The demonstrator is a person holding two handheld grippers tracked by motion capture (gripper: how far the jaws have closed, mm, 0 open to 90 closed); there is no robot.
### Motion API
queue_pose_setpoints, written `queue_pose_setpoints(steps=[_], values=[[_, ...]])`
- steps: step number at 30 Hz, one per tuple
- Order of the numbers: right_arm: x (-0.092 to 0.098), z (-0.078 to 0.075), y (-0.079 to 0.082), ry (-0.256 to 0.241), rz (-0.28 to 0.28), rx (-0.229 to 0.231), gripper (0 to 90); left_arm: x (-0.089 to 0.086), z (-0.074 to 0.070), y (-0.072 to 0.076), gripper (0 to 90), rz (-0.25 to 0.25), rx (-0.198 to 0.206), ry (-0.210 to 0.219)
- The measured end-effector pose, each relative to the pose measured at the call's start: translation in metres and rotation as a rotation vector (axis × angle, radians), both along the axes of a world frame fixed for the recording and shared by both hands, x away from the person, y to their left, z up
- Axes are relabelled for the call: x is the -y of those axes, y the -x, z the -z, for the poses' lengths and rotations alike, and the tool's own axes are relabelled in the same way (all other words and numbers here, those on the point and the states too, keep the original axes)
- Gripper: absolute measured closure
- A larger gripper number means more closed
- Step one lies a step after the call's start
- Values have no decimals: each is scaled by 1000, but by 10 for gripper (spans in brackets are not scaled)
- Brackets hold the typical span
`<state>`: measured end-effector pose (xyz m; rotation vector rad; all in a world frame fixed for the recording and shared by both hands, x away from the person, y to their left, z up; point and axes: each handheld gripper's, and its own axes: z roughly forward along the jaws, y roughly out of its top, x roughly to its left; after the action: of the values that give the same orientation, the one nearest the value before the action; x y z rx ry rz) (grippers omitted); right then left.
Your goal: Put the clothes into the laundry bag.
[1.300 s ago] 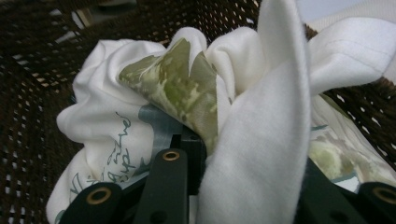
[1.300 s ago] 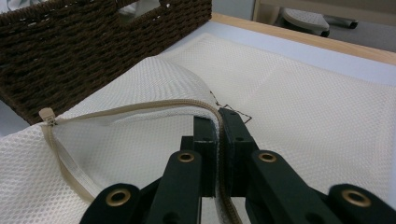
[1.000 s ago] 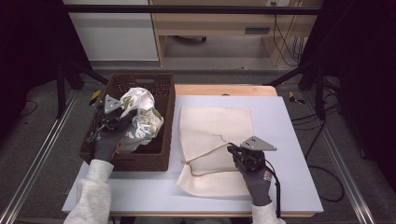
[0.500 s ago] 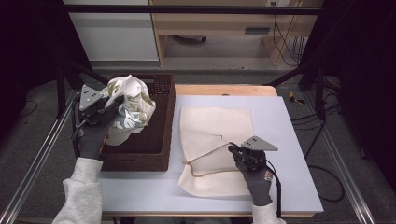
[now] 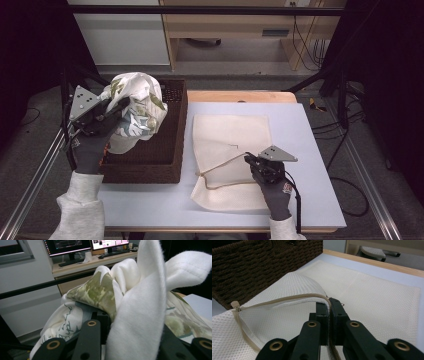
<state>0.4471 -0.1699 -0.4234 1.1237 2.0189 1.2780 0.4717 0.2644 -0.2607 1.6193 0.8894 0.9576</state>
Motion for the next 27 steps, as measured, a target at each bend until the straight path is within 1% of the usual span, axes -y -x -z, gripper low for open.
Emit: queue_pose_setpoints(steps=[3, 6, 8, 11, 14, 16, 20, 27], values=[[0, 0, 0, -2, 0, 1, 867, 2, -8, 7, 732, 12, 13, -2], [0, 0, 0, 2, -1, 4, 868, 8, -15, 17, 732, 24, 24, -26], [0, 0, 0, 2, -2, 6, 869, 11, -19, 24, 732, 39, 33, -30], [0, 0, -1, 0, 4, 7, 869, 16, -23, 31, 731, 70, 43, -31], [1, 0, -1, -6, 6, 5, 869, 23, -25, 35, 731, 93, 43, -51], [2, 0, -2, -5, 7, 6, 869, 28, -26, 38, 731, 108, 50, -57], [3, -1, -1, -15, 10, 7, 869, 38, -27, 44, 731, 149, 61, -43], [4, -1, -2, -14, 8, 10, 869, 54, -32, 56, 730, 221, 82, -41]])
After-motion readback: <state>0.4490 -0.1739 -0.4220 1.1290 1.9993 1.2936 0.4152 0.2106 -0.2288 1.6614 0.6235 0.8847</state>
